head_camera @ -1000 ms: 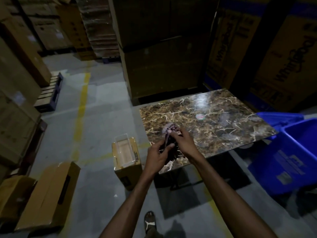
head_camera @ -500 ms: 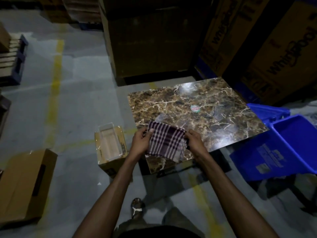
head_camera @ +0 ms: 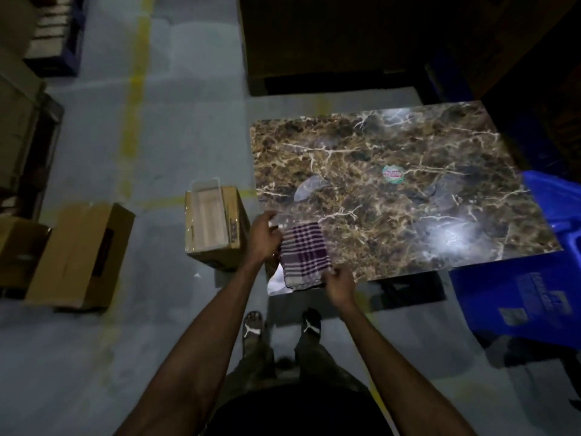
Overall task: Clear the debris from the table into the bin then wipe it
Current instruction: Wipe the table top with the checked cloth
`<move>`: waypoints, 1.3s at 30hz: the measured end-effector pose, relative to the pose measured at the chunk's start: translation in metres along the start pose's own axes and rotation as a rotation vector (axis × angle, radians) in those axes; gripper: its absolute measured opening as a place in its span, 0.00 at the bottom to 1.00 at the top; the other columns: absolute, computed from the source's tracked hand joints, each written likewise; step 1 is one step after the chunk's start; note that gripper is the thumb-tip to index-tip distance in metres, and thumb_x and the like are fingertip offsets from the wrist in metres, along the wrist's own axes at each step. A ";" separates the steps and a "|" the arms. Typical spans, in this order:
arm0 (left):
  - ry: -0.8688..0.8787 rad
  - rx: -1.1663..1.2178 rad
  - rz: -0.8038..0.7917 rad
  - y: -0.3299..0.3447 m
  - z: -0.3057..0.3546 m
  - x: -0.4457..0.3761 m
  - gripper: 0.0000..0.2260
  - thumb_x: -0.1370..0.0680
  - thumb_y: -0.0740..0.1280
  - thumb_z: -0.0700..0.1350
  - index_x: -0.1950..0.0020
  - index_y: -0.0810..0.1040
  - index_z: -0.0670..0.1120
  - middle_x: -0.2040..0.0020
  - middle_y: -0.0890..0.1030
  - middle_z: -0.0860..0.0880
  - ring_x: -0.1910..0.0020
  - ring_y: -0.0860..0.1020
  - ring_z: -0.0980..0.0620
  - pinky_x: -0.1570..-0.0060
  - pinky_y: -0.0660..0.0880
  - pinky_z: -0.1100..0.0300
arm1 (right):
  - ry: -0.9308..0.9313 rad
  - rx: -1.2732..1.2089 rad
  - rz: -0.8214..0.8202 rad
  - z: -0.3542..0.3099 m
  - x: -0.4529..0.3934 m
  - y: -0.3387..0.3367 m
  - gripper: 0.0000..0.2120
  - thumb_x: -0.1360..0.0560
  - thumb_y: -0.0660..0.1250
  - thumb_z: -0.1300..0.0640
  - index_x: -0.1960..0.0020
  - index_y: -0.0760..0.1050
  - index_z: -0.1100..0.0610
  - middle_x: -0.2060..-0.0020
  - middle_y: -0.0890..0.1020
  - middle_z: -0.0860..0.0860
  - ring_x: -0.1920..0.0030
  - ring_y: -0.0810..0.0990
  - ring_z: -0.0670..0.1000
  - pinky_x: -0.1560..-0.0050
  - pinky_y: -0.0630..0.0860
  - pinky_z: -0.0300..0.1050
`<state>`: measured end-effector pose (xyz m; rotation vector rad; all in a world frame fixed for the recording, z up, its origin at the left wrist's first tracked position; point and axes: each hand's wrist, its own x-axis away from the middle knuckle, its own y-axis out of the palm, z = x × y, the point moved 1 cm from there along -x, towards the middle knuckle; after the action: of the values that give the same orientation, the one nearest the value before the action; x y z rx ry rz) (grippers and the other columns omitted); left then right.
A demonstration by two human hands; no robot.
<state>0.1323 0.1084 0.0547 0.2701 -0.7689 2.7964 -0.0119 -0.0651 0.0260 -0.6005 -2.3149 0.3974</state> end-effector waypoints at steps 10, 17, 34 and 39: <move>-0.107 -0.269 -0.037 0.044 -0.094 0.049 0.39 0.32 0.78 0.56 0.24 0.72 0.45 0.29 0.74 0.40 0.29 0.72 0.41 0.33 0.73 0.51 | -0.815 0.671 -0.198 0.017 -0.051 0.034 0.26 0.16 0.55 0.52 0.19 0.63 0.58 0.21 0.65 0.59 0.21 0.60 0.61 0.20 0.57 0.58; -0.147 -0.526 -0.146 0.043 -0.096 0.050 0.57 0.40 0.86 0.55 0.18 0.58 0.53 0.18 0.60 0.49 0.25 0.70 0.44 0.33 0.76 0.46 | -0.906 0.787 -0.305 0.035 -0.072 0.053 0.32 0.15 0.53 0.45 0.15 0.48 0.53 0.16 0.48 0.53 0.16 0.45 0.57 0.19 0.45 0.59; -0.036 -0.756 -0.366 0.022 -0.095 0.040 0.64 0.40 0.87 0.52 0.15 0.48 0.48 0.17 0.60 0.47 0.30 0.74 0.37 0.37 0.77 0.44 | -0.814 0.854 -0.164 0.040 -0.077 0.082 0.35 0.17 0.43 0.36 0.15 0.47 0.52 0.16 0.49 0.52 0.16 0.47 0.57 0.20 0.46 0.60; -0.010 -0.770 -0.389 0.007 -0.097 0.043 0.62 0.41 0.87 0.51 0.16 0.52 0.56 0.21 0.68 0.49 0.31 0.75 0.39 0.39 0.78 0.42 | -0.902 0.896 -0.293 0.054 -0.061 0.081 0.35 0.17 0.43 0.36 0.15 0.43 0.49 0.16 0.43 0.49 0.17 0.38 0.54 0.20 0.44 0.62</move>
<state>0.0784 0.1600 -0.0205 0.2506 -1.5193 1.9655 0.0149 -0.0348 -0.0811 0.4590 -2.5588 1.6868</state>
